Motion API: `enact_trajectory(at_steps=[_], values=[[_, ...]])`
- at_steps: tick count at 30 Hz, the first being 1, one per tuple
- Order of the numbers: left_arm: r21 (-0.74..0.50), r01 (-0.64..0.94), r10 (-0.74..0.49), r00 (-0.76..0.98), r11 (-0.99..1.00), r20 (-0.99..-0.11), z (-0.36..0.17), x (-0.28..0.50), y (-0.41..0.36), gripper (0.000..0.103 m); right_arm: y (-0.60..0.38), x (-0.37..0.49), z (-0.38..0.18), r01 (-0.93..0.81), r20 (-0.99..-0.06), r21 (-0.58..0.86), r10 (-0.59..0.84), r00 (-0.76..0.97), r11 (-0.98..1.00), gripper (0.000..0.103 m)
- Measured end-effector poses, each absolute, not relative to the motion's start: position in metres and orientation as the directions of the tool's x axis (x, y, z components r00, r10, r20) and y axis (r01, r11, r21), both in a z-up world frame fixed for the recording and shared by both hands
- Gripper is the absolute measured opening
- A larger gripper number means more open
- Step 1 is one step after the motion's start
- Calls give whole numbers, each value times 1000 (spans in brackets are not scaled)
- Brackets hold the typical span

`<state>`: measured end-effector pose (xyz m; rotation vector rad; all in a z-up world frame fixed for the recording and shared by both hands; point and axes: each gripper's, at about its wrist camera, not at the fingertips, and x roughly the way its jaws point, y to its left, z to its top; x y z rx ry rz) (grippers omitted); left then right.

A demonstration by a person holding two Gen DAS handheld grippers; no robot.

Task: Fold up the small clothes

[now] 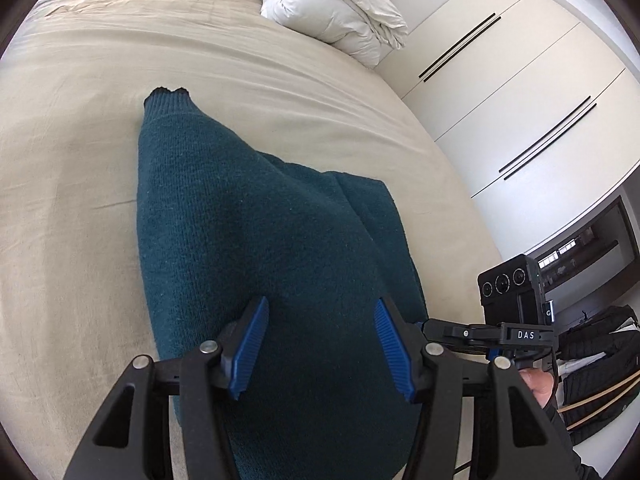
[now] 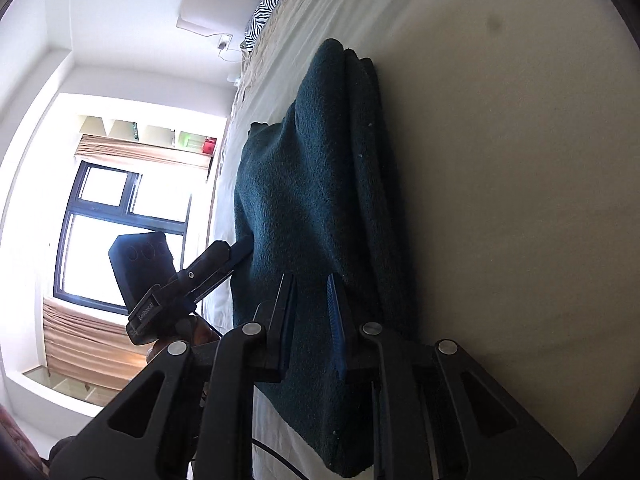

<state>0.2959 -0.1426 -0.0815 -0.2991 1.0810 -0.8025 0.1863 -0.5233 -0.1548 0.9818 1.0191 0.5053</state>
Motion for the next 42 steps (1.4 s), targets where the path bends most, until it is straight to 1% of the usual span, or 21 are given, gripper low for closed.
enact_trajectory(at_steps=[2,3,6,9,11,13,15,16,18,19,22,23,25,27,31,32,34,35,38,40,42], values=[[-587,432,-713,230,685,-663,-77,297,-140,58,-523,184,-150,65,-483,853,737,472,517,14],[-593,431,-720,241,680,-651,-72,300,-139,58,-523,182,-146,61,-489,848,733,473,527,17],[-589,430,-721,279,685,-634,-60,315,-141,59,-513,184,-139,15,-473,847,740,478,531,17],[-573,428,-701,253,699,-667,-68,335,-158,59,-507,187,-145,14,-489,840,744,456,543,17],[-549,439,-679,227,711,-698,-78,344,-170,58,-507,191,-153,30,-470,857,755,457,515,17],[-555,433,-680,220,710,-699,-86,351,-170,55,-511,191,-159,31,-440,875,766,469,484,17],[-559,424,-680,219,713,-700,-89,356,-168,46,-512,191,-158,28,-432,878,767,475,478,17],[-563,420,-682,219,712,-698,-90,357,-166,44,-512,191,-156,23,-437,873,762,477,487,17],[-574,415,-689,217,706,-691,-95,359,-160,32,-512,193,-148,15,-443,866,754,486,499,17],[-582,409,-694,216,703,-687,-97,360,-157,29,-513,194,-144,14,-438,868,751,493,497,17],[-616,374,-710,210,693,-672,-96,363,-148,25,-510,204,-129,-7,-422,871,753,505,492,17],[-621,364,-712,216,694,-669,-91,362,-145,26,-508,212,-123,-9,-425,868,752,503,497,17],[-624,355,-714,250,696,-654,-81,362,-143,31,-504,228,-120,-5,-429,868,756,495,497,17],[-624,365,-720,269,691,-640,-74,364,-145,44,-503,242,-122,0,-438,864,750,496,504,17],[-568,389,-675,243,725,-697,-87,371,-160,44,-505,269,-125,12,-435,869,752,496,495,17],[-552,395,-663,242,734,-708,-93,372,-162,43,-506,275,-128,29,-457,860,743,489,509,17],[-543,400,-659,253,738,-708,-98,372,-162,43,-513,285,-142,100,-533,824,703,472,557,17],[-543,395,-656,252,741,-712,-100,374,-162,41,-512,289,-148,107,-546,817,700,460,567,17],[-516,416,-641,253,749,-725,-101,376,-167,41,-517,289,-158,100,-509,842,718,474,531,17],[-526,414,-648,249,743,-720,-101,377,-166,41,-522,282,-158,98,-500,846,716,487,524,17],[-546,401,-663,259,735,-703,-94,373,-158,39,-520,271,-143,94,-506,840,711,487,534,17]])
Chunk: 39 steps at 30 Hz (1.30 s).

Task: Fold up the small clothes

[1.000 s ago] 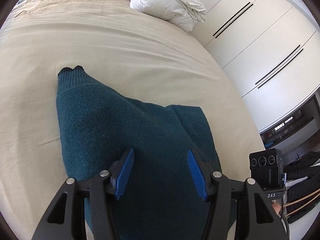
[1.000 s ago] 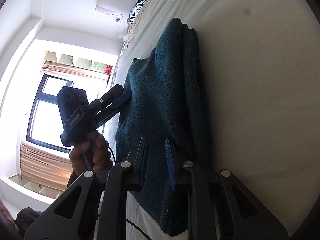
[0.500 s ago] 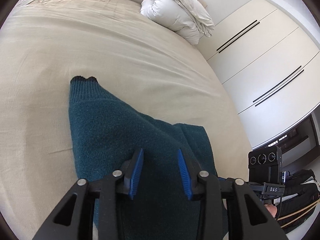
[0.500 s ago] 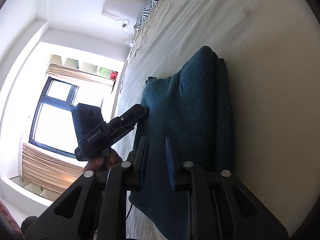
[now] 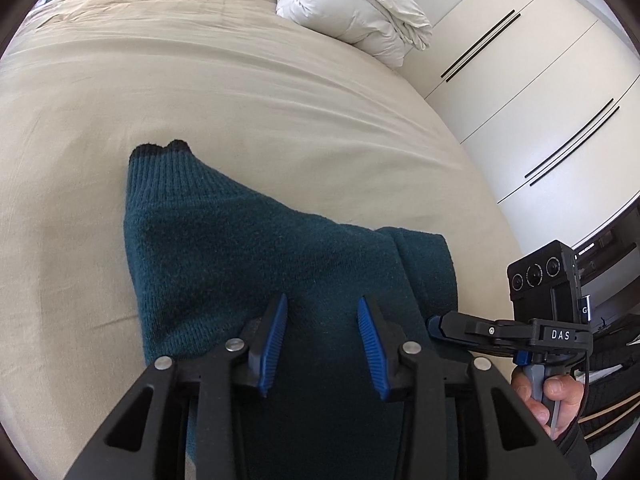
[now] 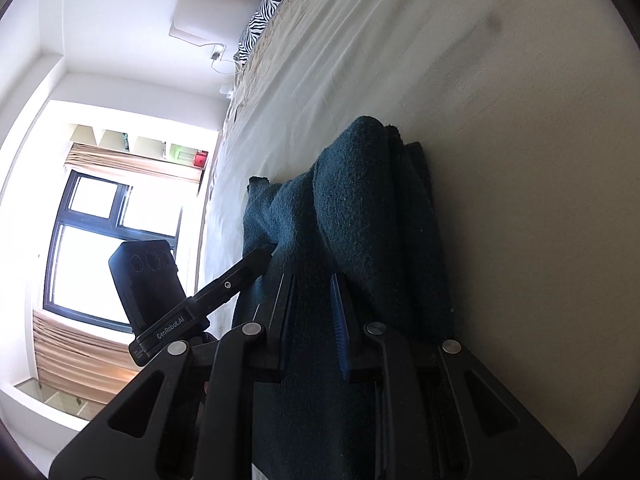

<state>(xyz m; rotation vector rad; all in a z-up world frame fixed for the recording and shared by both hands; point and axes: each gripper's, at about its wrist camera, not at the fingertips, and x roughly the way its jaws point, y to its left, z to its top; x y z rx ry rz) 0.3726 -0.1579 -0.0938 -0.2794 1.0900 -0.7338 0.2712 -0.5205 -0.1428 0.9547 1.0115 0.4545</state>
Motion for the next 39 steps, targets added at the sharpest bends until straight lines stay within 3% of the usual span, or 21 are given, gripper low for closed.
enact_trajectory(at_steps=[7,11,15,16,17,18,19,20,31,36,39], values=[[-524,441,-671,303,729,-677,-72,322,-133,42,-485,208,-120,-48,-498,824,762,413,565,17],[-512,440,-658,295,737,-693,-87,318,-137,42,-489,194,-146,-5,-505,828,748,430,561,16],[-529,432,-671,308,730,-674,-73,313,-130,44,-506,176,-132,21,-498,830,724,477,557,19],[-533,427,-673,323,731,-665,-68,309,-124,46,-512,171,-127,18,-495,827,712,499,562,28],[-532,418,-671,347,736,-655,-63,304,-116,55,-517,166,-120,24,-497,820,690,525,572,36],[-536,407,-670,370,740,-644,-60,299,-107,71,-526,161,-117,31,-495,816,670,553,577,61],[-544,394,-670,391,741,-630,-58,295,-97,77,-534,156,-112,41,-493,812,648,581,582,79],[-551,377,-667,408,745,-623,-58,291,-88,81,-542,153,-108,57,-504,801,620,601,596,81],[-631,241,-673,189,738,-715,-107,313,-84,81,-536,219,-128,169,-643,738,607,466,653,81],[-609,261,-656,164,749,-737,-109,316,-99,85,-535,244,-131,182,-675,719,610,415,671,79],[-584,265,-632,155,767,-759,-109,317,-109,82,-516,256,-129,161,-708,684,593,384,712,72]])
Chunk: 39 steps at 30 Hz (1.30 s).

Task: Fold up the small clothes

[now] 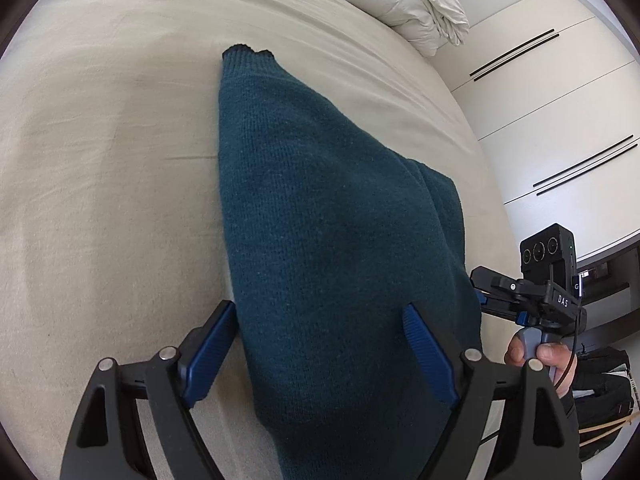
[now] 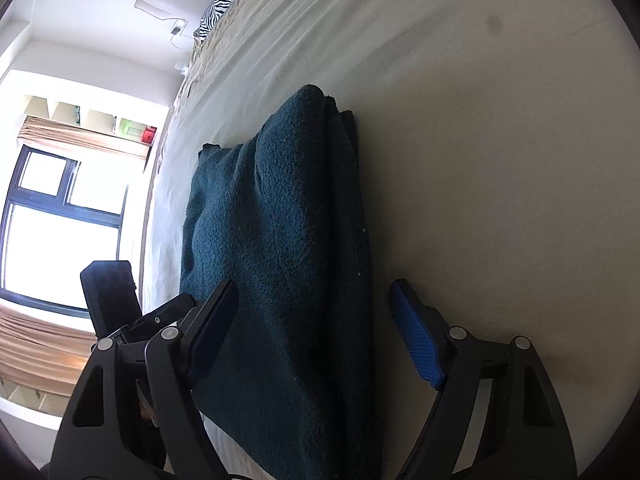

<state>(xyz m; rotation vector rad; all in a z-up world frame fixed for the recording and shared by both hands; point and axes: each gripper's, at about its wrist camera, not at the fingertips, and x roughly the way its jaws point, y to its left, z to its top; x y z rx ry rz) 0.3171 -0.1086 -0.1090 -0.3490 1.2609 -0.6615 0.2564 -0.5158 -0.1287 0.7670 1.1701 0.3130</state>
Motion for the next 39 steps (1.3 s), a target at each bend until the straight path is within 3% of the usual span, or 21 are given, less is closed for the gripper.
enact_trajectory(at_steps=[1,4,9,13,16,19,29,39], values=[[-566,276,-617,154,777,-772,-109,315,-112,81,-508,261,-128,147,-717,673,591,370,724,63],[-520,293,-578,163,802,-800,-106,313,-118,73,-484,276,-131,121,-762,616,550,341,779,51],[-468,307,-534,181,829,-826,-98,312,-124,52,-463,275,-133,109,-834,494,434,341,863,36],[-371,349,-459,218,861,-861,-84,305,-139,45,-435,271,-120,71,-888,335,289,356,940,25],[-346,362,-444,238,866,-864,-72,297,-136,41,-408,264,-104,32,-908,185,158,388,982,22],[-318,378,-434,278,870,-857,-53,281,-123,41,-387,249,-80,1,-892,132,118,436,991,21],[-270,427,-436,360,863,-825,13,185,-36,41,-311,152,-16,-122,-818,153,195,541,981,21],[-291,371,-423,350,882,-836,2,105,44,41,-241,76,-22,-212,-813,217,297,500,953,21]])
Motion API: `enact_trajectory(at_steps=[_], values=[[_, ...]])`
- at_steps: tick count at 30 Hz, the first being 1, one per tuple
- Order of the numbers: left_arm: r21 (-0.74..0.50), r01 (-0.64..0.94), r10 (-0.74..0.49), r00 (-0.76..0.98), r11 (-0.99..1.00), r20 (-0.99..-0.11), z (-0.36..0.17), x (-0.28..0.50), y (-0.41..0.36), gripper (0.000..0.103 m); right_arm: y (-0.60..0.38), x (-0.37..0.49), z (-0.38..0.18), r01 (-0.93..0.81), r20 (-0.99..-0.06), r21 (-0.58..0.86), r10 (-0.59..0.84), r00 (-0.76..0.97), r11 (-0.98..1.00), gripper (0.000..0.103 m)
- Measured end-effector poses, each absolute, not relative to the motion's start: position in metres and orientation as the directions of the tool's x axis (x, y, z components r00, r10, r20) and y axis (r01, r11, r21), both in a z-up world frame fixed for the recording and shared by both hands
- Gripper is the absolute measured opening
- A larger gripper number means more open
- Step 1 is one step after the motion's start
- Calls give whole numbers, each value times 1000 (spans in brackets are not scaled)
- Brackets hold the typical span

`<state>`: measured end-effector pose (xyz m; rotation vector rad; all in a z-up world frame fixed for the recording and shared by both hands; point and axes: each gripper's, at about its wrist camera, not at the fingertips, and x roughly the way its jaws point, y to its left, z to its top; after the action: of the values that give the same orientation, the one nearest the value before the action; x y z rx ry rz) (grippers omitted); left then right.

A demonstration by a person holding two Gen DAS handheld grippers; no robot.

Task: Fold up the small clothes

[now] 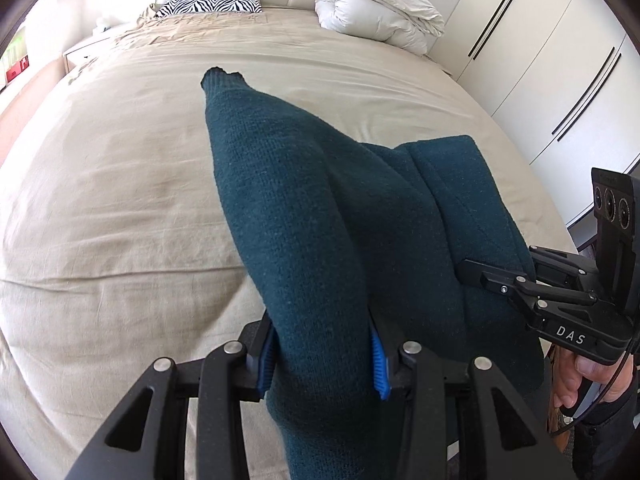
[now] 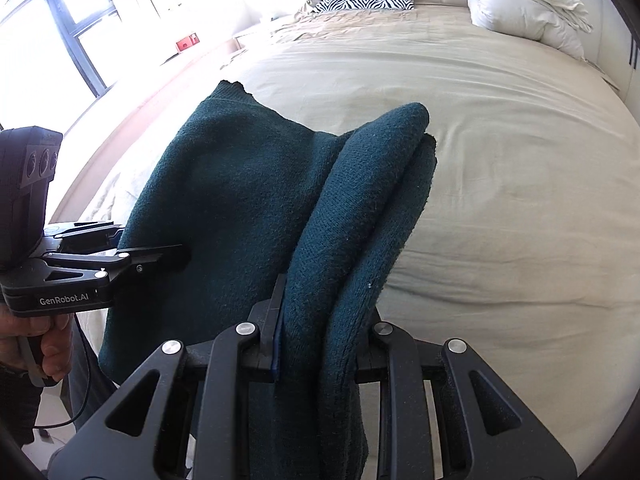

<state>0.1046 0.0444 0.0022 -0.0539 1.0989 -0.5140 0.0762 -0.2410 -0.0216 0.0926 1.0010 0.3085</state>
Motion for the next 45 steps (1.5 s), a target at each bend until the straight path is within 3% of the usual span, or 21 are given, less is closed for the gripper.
enact_trajectory(at_steps=[9,13,19,29,34,38,41,44,45], values=[[-299,330,-402,311,895,-861,-47,104,74,42,-219,87,-66,-185,-823,314,364,435,931,21],[-360,292,-440,283,886,-852,-79,112,82,49,-221,98,-104,-124,-837,360,379,394,924,22],[-481,224,-527,262,848,-808,-98,116,97,65,-262,94,-155,-27,-750,591,561,349,807,32],[-549,169,-573,295,819,-765,-99,109,104,68,-294,85,-172,22,-617,753,693,373,658,38],[-513,169,-532,421,842,-735,-69,86,125,71,-304,58,-141,-5,-684,641,575,449,767,43],[-351,213,-405,608,912,-683,-17,56,123,93,-308,26,-99,-4,-739,447,372,562,895,45],[-227,236,-326,747,945,-580,24,26,115,103,-303,3,-63,-3,-702,343,258,664,939,49],[-134,251,-284,846,959,-450,62,-2,110,103,-293,-24,-23,-9,-608,252,166,776,968,67],[-109,254,-276,866,961,-417,73,-8,107,103,-289,-34,-10,-15,-559,232,146,816,973,78]])
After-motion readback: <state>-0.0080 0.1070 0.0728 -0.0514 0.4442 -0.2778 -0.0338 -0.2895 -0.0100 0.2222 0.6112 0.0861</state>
